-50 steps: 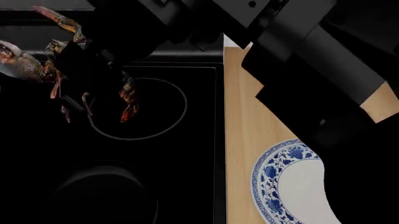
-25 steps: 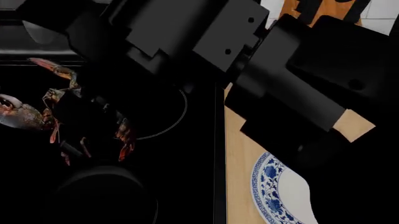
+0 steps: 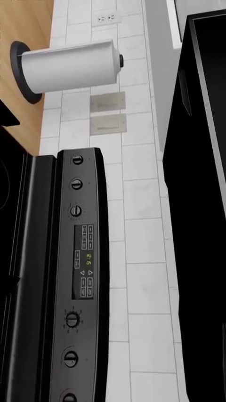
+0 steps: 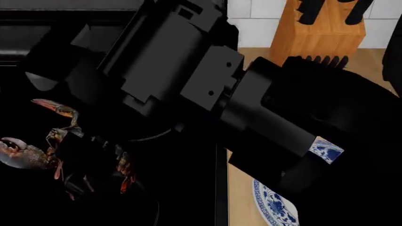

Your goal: Pick the lobster from the plate and place it in the pan.

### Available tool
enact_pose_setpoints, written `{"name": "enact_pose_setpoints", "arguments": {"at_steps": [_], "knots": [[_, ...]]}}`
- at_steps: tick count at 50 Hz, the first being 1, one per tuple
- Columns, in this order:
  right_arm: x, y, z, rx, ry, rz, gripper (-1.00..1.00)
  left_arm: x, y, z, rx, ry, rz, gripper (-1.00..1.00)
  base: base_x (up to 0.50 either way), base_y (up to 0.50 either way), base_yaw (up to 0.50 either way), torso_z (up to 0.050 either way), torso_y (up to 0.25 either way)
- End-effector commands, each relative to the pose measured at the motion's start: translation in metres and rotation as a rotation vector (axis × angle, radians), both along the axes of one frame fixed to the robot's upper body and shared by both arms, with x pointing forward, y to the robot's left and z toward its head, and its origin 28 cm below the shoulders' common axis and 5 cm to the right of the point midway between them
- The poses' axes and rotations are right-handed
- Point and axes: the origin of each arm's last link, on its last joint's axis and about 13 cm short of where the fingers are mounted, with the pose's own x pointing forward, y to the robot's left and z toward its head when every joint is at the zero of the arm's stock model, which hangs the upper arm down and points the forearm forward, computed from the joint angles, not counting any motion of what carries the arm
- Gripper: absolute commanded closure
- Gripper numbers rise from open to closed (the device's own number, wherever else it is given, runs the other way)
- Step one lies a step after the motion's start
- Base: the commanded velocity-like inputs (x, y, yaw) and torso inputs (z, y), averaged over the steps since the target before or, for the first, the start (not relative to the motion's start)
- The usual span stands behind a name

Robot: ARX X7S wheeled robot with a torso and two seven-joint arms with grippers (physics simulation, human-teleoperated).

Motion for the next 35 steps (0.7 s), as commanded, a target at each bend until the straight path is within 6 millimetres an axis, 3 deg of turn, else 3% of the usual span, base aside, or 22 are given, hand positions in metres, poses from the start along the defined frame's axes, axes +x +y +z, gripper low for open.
{"name": "enact_pose_setpoints", "arguments": {"at_steps": [1,35], "knots": [[-0.001,0.004,-0.015,-0.026,0.015,0.024,1.0,-0.001,0.001,0.0,0.004,0.005,0.009,-1.0,0.0,0.0,0.0,0.0,0.0],[0.0,0.01,-0.058,-0.069,0.079,0.05,1.0,0.0,0.001,-0.004,0.011,0.015,0.015,-1.0,0.0,0.0,0.0,0.0,0.0]]}}
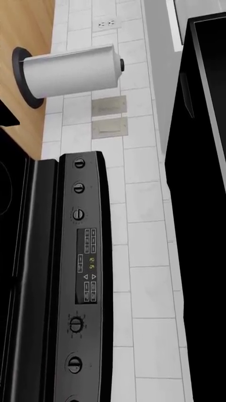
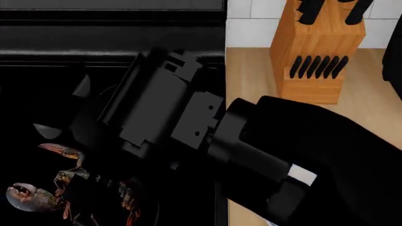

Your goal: Pick the lobster from the plate and place it in the pan.

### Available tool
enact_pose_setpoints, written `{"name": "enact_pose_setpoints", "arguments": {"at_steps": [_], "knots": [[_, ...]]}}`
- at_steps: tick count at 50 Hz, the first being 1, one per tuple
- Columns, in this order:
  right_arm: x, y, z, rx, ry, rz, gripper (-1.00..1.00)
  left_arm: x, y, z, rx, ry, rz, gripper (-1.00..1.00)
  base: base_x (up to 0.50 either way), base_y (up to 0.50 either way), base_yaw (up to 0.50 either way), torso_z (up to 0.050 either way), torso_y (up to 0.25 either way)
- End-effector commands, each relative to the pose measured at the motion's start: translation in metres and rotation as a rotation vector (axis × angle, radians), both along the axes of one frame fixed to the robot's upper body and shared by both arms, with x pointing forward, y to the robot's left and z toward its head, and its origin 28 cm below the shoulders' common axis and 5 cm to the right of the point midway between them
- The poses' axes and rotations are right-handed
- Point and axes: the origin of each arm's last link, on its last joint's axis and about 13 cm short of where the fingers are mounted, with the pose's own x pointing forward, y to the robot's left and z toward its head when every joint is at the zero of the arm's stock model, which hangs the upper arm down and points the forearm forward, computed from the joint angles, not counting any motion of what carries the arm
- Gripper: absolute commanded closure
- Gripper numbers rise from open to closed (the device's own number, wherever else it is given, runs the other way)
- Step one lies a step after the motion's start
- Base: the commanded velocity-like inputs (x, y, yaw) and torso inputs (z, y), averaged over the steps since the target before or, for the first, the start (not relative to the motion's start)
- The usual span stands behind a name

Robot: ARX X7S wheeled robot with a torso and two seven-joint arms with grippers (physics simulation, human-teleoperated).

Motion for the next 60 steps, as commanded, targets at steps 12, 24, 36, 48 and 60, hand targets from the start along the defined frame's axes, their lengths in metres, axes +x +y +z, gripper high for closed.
{"name": "enact_pose_setpoints", "arguments": {"at_steps": [12,24,36,48,60], "knots": [[-0.001,0.0,-0.018,-0.011,0.026,0.01,1.0,0.0,0.001,-0.003,-0.008,0.005,-0.002,-1.0,0.0,0.0,0.0,0.0,0.0],[0.002,0.001,-0.024,-0.024,0.029,0.013,1.0,0.0,0.001,-0.003,-0.01,-0.003,0.001,-1.0,0.0,0.0,0.0,0.0,0.0],[0.003,0.001,-0.031,-0.025,0.037,0.011,1.0,-0.001,0.002,-0.004,-0.012,0.0,0.001,-1.0,0.0,0.0,0.0,0.0,0.0],[-0.001,-0.002,-0.012,-0.004,0.02,0.013,-1.0,-0.001,0.002,-0.004,-0.012,0.0,0.001,-1.0,0.0,0.0,0.0,0.0,0.0],[-0.006,-0.01,0.021,0.014,-0.041,0.0,-1.0,0.0,0.002,-0.003,-0.013,-0.001,0.0,-1.0,0.0,0.0,0.0,0.0,0.0]]}}
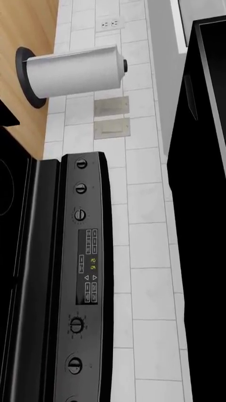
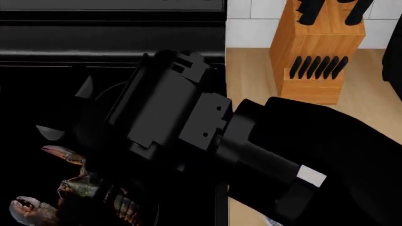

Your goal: Pick the lobster from the plate and place it in the pan.

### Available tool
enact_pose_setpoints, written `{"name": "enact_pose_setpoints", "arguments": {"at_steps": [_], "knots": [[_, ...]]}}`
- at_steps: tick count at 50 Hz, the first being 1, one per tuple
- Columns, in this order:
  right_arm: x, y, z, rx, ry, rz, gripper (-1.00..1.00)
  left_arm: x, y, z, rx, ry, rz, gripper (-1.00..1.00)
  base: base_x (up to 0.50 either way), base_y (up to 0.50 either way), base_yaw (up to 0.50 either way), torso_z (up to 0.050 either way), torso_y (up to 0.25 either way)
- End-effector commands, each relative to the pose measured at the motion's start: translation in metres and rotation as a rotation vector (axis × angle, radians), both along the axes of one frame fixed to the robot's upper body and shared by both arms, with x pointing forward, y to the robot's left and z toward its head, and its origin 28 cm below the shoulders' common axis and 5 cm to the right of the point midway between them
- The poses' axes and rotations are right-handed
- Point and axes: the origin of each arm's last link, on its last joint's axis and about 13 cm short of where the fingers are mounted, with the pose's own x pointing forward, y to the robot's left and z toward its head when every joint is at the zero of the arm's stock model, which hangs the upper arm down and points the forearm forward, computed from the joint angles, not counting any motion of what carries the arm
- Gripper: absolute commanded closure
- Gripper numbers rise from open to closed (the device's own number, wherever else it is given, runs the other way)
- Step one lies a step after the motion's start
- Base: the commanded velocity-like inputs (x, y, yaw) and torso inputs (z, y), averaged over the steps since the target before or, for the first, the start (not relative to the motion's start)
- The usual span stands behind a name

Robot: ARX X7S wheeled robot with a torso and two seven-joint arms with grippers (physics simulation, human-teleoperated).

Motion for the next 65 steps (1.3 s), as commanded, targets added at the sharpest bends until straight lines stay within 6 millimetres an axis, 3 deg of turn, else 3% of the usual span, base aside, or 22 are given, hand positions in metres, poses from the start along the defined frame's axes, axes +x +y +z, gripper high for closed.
{"name": "enact_pose_setpoints", "arguments": {"at_steps": [1,18,44,65], "knots": [[-0.005,-0.007,0.023,0.007,-0.048,-0.009,-1.0,0.0,0.0,0.0,-0.001,-0.001,-0.002,-1.0,0.0,0.0,0.0,0.0,0.0],[-0.021,-0.029,0.067,0.033,-0.13,-0.058,-1.0,0.001,-0.002,0.002,0.0,-0.001,-0.008,-1.0,0.0,0.0,0.0,0.0,0.0],[-0.045,-0.061,0.107,0.187,-0.248,-0.133,-1.0,0.004,-0.005,-0.002,0.004,0.008,-0.014,-1.0,0.0,0.0,0.0,0.0,0.0],[-0.059,-0.083,0.106,0.25,-0.27,-0.205,-1.0,0.003,-0.004,-0.001,0.005,0.004,-0.017,-1.0,0.0,0.0,0.0,0.0,0.0]]}}
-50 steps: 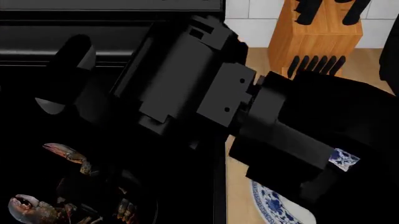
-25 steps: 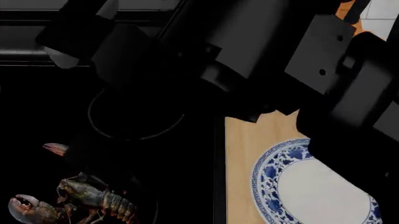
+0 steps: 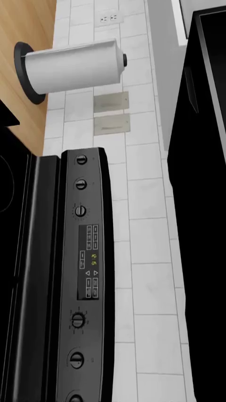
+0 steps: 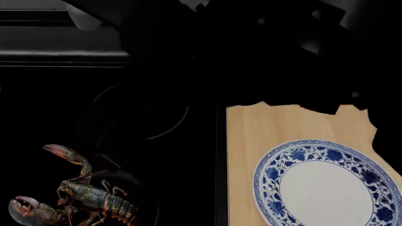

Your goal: Pick the lobster from the plate and place it in the pan.

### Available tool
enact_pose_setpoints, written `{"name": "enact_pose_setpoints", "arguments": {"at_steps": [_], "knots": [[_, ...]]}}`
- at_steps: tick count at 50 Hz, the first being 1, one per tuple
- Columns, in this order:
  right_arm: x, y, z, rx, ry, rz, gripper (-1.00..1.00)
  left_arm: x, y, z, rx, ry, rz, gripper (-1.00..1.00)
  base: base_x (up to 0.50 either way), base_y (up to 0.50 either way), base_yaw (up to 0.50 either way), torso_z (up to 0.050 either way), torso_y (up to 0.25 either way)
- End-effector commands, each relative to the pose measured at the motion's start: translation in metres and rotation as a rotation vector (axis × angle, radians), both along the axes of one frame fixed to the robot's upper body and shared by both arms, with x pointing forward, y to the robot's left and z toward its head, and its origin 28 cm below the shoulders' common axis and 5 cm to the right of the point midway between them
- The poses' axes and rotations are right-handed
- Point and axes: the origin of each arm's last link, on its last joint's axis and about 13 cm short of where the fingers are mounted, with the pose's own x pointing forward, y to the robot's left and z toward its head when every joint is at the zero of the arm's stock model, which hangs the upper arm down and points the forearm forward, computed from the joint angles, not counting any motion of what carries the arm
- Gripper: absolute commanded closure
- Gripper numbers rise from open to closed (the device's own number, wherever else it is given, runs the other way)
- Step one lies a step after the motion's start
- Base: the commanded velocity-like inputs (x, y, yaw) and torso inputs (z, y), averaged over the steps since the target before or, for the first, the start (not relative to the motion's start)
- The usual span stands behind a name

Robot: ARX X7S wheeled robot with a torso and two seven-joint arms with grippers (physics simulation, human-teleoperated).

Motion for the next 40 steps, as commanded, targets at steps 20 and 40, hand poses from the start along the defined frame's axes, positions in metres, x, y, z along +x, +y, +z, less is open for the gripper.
{"name": "enact_pose_setpoints", "arguments": {"at_steps": [20,40], "knots": [[-0.029,-0.031,0.005,0.219,-0.085,-0.09,-1.0,0.004,-0.003,-0.003,0.003,0.01,-0.017,-1.0,0.0,0.0,0.0,0.0,0.0],[-0.048,-0.05,0.005,0.333,-0.144,-0.162,-1.0,0.006,-0.005,-0.005,0.006,0.011,-0.033,-1.0,0.0,0.0,0.0,0.0,0.0]]}}
